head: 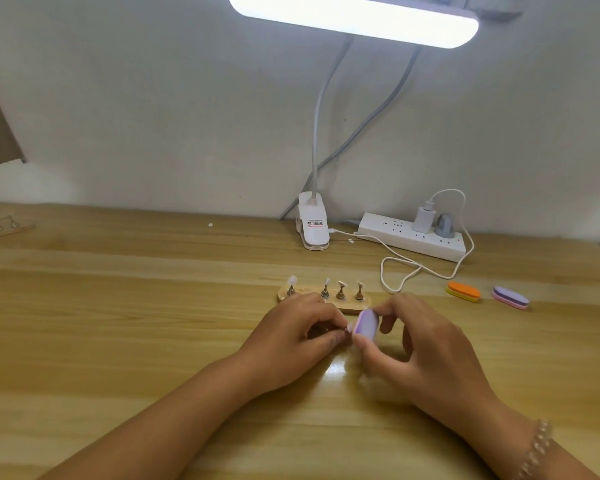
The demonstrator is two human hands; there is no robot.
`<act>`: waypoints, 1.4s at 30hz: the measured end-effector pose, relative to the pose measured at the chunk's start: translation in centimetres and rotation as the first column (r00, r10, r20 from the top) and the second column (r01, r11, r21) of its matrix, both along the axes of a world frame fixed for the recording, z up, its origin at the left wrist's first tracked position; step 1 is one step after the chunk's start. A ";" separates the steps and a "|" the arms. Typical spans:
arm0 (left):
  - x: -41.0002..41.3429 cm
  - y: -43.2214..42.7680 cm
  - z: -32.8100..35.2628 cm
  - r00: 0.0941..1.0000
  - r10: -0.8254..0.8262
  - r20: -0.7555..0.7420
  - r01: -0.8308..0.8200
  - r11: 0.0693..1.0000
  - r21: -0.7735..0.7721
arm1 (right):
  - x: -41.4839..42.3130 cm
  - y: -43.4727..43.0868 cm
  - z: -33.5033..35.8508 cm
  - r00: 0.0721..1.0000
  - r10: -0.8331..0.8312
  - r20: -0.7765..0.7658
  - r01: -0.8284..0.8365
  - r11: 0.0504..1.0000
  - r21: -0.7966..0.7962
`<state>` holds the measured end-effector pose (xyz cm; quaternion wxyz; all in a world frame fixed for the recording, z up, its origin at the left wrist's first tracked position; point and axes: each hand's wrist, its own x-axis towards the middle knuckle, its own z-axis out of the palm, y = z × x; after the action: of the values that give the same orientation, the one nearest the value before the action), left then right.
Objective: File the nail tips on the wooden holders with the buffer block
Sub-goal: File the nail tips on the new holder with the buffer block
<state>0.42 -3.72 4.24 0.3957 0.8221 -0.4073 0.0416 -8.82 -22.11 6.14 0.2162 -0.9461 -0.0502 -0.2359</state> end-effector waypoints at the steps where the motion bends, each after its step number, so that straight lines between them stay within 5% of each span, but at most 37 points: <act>1: 0.0 0.0 0.0 1.000 -0.005 0.000 0.005 1.000 0.003 | -0.2 0.3 -0.1 0.999 0.042 -0.011 -0.042 0.999 -0.004; 14: -0.1 0.0 0.1 1.000 -0.016 0.004 0.016 0.999 0.031 | 0.5 -0.3 -0.2 1.000 -0.001 -0.026 0.003 0.998 0.064; 18: -0.2 0.1 0.0 0.999 -0.033 0.019 0.032 0.999 0.037 | -0.3 0.3 -0.2 0.997 0.065 -0.051 -0.066 0.997 -0.025; 24: -0.3 -0.1 0.1 0.998 0.055 0.043 -0.055 0.998 0.019 | 0.6 -0.6 -0.2 0.999 -0.044 -0.018 0.045 0.997 0.070; 28: -0.3 0.0 0.1 0.997 0.049 0.054 -0.051 0.998 0.041 | -0.1 0.4 -0.3 0.995 0.058 -0.085 -0.060 0.998 -0.024; 42: -0.2 0.1 -0.1 0.997 0.058 0.059 -0.060 0.997 0.041 | 0.5 -0.1 -0.6 1.000 -0.023 -0.021 0.021 0.996 -0.091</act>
<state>0.25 -3.58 4.16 0.3648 0.8405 -0.3948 0.0682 -8.31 -22.24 5.57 0.1708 -0.9580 -0.0479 -0.2253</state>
